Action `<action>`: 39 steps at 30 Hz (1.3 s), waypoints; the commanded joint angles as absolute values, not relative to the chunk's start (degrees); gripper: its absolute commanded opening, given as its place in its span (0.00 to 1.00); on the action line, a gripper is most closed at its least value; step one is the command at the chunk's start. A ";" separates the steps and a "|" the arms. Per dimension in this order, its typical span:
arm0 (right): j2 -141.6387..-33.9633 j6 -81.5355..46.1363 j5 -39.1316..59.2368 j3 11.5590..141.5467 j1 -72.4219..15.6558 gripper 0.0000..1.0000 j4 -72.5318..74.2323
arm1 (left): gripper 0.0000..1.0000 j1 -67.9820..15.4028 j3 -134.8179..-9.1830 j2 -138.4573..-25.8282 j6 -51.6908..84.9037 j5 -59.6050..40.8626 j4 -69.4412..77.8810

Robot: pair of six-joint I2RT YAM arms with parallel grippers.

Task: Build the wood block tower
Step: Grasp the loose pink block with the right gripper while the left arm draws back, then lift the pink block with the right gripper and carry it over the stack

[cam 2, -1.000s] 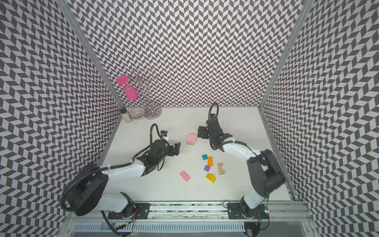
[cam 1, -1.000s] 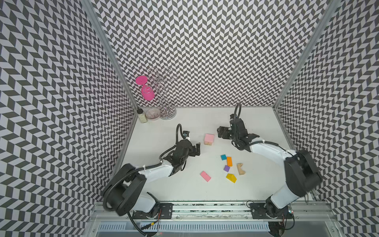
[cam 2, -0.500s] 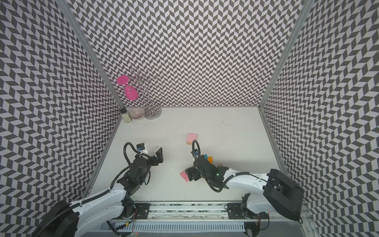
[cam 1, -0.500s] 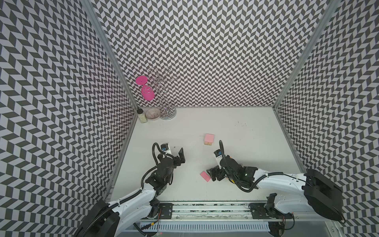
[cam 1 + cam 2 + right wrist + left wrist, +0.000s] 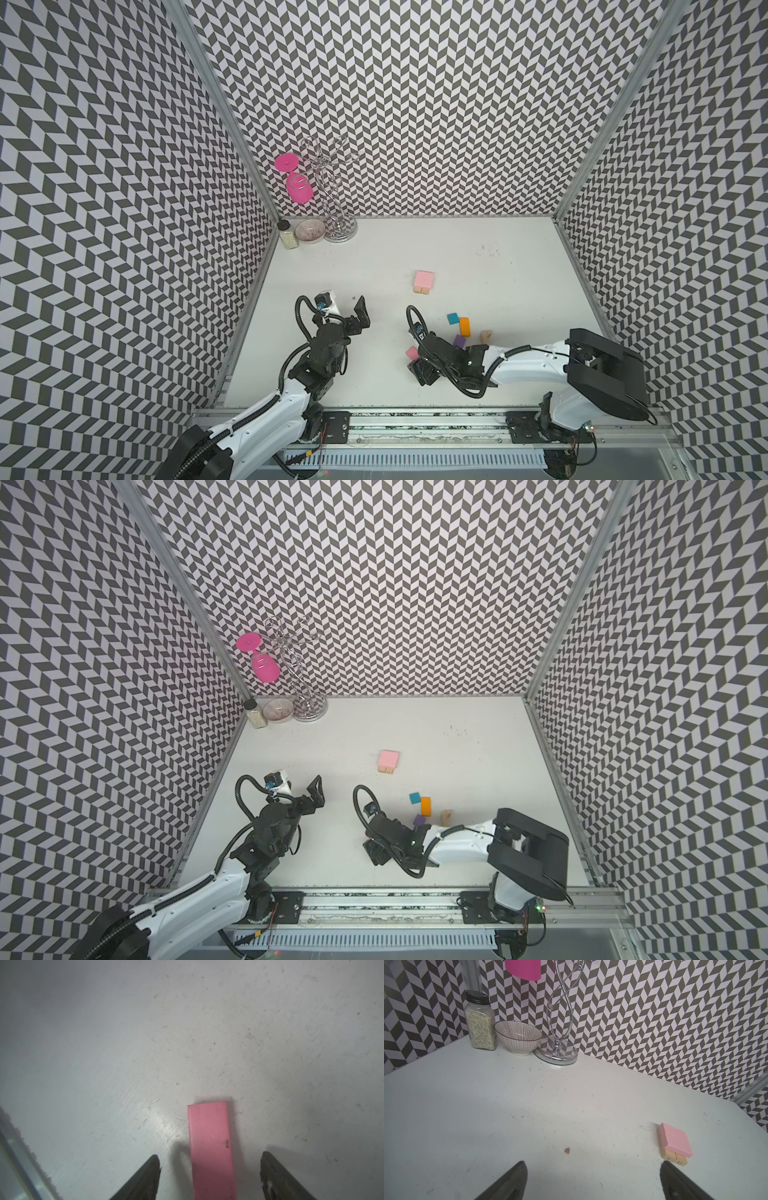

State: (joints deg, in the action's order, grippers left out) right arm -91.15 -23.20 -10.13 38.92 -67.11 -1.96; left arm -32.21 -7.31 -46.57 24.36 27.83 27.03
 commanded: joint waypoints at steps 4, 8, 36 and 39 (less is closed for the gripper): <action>-94.31 -23.33 -12.93 41.86 -67.24 0.53 -2.85 | 1.00 -31.74 -7.56 -46.93 25.62 27.78 28.09; -95.70 -24.99 -16.09 43.55 -67.24 0.30 -4.35 | 1.00 -31.42 -7.38 -46.60 25.65 27.38 28.21; -114.98 -54.28 -35.03 94.31 -48.84 0.00 -37.48 | 1.00 -28.56 -6.15 -45.51 25.14 24.61 31.27; -117.33 -55.31 -34.37 97.78 -47.96 0.00 -37.88 | 1.00 -28.23 -6.41 -46.22 25.05 24.61 31.51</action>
State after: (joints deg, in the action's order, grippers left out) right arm -115.94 -52.56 -34.26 94.59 -48.95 -36.14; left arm -28.80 -6.44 -45.74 24.99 24.77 29.61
